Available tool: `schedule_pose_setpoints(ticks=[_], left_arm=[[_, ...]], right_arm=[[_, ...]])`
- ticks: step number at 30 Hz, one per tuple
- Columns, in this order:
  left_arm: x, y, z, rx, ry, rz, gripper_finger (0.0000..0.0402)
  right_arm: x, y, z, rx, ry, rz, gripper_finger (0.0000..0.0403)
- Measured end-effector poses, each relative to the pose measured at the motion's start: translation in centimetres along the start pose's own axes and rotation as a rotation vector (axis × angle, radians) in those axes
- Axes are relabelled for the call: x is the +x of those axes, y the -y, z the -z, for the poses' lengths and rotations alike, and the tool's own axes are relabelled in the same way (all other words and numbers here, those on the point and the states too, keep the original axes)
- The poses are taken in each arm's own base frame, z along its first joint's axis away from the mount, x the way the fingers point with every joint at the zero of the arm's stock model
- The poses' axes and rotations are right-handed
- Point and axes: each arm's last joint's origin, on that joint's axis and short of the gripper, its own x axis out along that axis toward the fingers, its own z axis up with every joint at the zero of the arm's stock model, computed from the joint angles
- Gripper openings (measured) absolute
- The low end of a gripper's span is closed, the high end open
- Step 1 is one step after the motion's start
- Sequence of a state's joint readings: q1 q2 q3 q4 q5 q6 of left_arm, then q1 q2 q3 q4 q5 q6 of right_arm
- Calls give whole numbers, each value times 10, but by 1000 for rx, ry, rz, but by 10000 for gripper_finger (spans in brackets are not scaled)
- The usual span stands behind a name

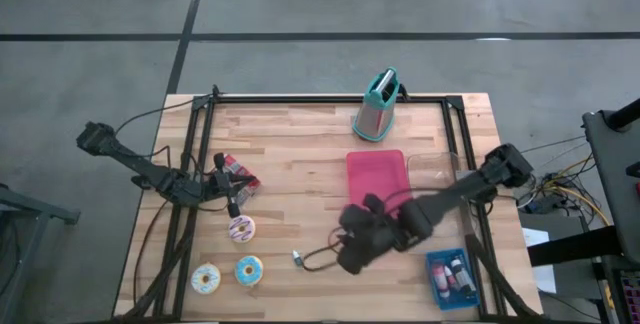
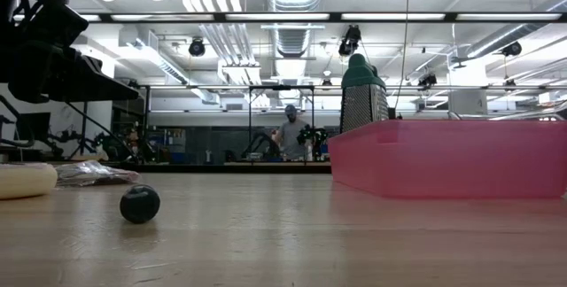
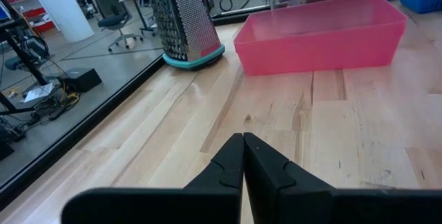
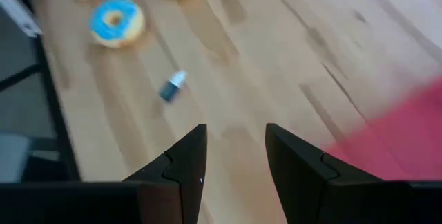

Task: Pick & Place Food Item
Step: Put the blue food coloring bottle into the blue bin

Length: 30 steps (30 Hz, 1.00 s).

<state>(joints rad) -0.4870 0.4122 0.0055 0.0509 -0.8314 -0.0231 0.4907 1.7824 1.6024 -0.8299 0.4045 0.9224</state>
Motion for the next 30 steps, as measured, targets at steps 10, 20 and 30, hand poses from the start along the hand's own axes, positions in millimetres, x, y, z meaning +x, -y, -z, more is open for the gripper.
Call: schedule_pose_setpoints(ticks=[10, 20, 30], left_arm=[[0, 0, 0, 0, 0, -1, 12], [0, 0, 0, 0, 0, 0, 12], [0, 0, 1, 6, -6, 0, 12]], right_arm=[[12, 5, -21, 31, -16, -105, 141], [39, -8, -12, 29, -20, -125, 141], [103, -34, -1, 101, -22, -104, 141]])
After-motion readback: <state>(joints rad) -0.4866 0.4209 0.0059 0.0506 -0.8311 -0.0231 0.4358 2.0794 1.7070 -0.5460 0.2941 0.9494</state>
